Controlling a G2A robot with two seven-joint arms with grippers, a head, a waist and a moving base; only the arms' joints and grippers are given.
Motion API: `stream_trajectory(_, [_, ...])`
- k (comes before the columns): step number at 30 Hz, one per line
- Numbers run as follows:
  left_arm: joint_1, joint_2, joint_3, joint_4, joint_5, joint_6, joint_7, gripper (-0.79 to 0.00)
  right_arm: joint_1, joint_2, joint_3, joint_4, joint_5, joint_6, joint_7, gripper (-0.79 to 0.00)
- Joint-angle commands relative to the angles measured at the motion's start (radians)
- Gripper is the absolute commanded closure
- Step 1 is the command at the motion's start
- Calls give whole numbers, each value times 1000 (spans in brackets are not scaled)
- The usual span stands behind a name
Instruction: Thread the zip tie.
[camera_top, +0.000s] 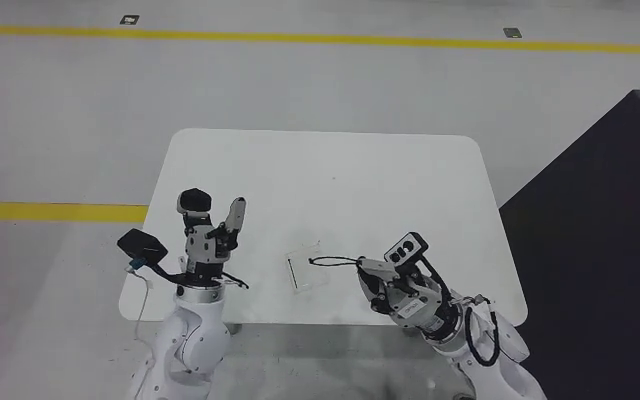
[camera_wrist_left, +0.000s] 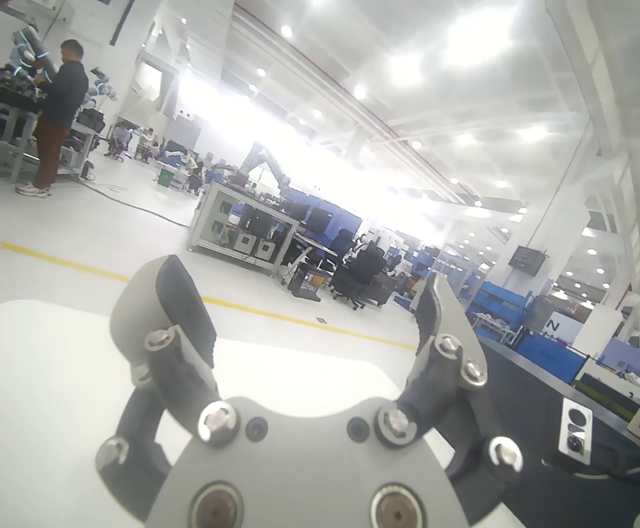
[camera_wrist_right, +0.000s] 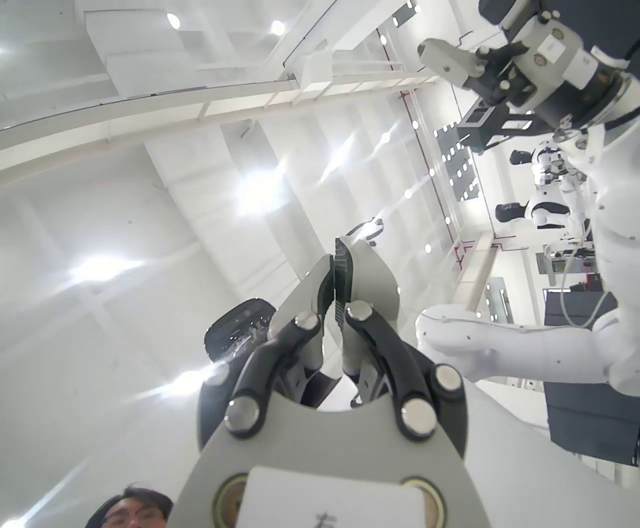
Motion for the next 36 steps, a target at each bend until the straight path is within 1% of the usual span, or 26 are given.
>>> stream_trajectory(1, [0, 0, 1, 0, 5, -4, -5, -785, 1, 0, 0, -1, 9, -1, -6, 0])
stream_trajectory(7, [0, 0, 1, 0, 5, -4, -5, -785, 2, 3, 5, -23, 18, -4, -20, 0])
stream_trajectory(8, [0, 0, 1, 0, 5, -4, -5, -785, 2, 4, 11, -15, 8, -16, -40, 0])
stream_trajectory(11, [0, 0, 1, 0, 5, -4, -5, -785, 9, 3, 42, 20, -24, -64, -158, 0])
stream_trajectory(13, [0, 0, 1, 0, 5, -4, -5, -785, 17, 1, 62, 32, 29, -63, -196, 0])
stream_trajectory(14, [0, 0, 1, 0, 5, -4, -5, -785, 21, 3, 75, 26, 29, -54, -195, 0])
stream_trajectory(16, [0, 0, 1, 0, 5, -4, -5, -785, 28, 7, 106, 0, -37, -94, -185, 0])
stream_trajectory(24, [0, 0, 1, 0, 5, -4, -5, -785, 28, 7, 106, 0, -37, -94, -185, 0])
stream_trajectory(25, [0, 0, 1, 0, 5, -4, -5, -785, 27, 5, 103, 10, 15, -83, -197, 0])
stream_trajectory(26, [0, 0, 1, 0, 5, -4, -5, -785, 38, 4, 101, 22, 69, -36, -210, 0])
stream_trajectory(27, [0, 0, 1, 0, 5, -4, -5, -785, 64, 8, 96, 33, 76, 49, -219, 0])
stream_trajectory(28, [0, 0, 1, 0, 5, -4, -5, -785, 98, 12, 97, 45, 51, 107, -236, 0])
stream_trajectory(29, [0, 0, 1, 0, 5, -4, -5, -785, 127, 15, 96, 64, -1, 138, -272, 0])
stream_trajectory(30, [0, 0, 1, 0, 5, -4, -5, -785, 153, 17, 77, 85, -51, 182, -302, 0])
stream_trajectory(32, [0, 0, 1, 0, 5, -4, -5, -785, 208, 18, 32, 135, -79, 248, -307, 0])
stream_trajectory(33, [0, 0, 1, 0, 5, -4, -5, -785, 235, 20, 8, 172, -120, 294, -329, 0])
stream_trajectory(36, [0, 0, 1, 0, 5, -4, -5, -785, 313, 23, -57, 234, -262, 333, -377, 0])
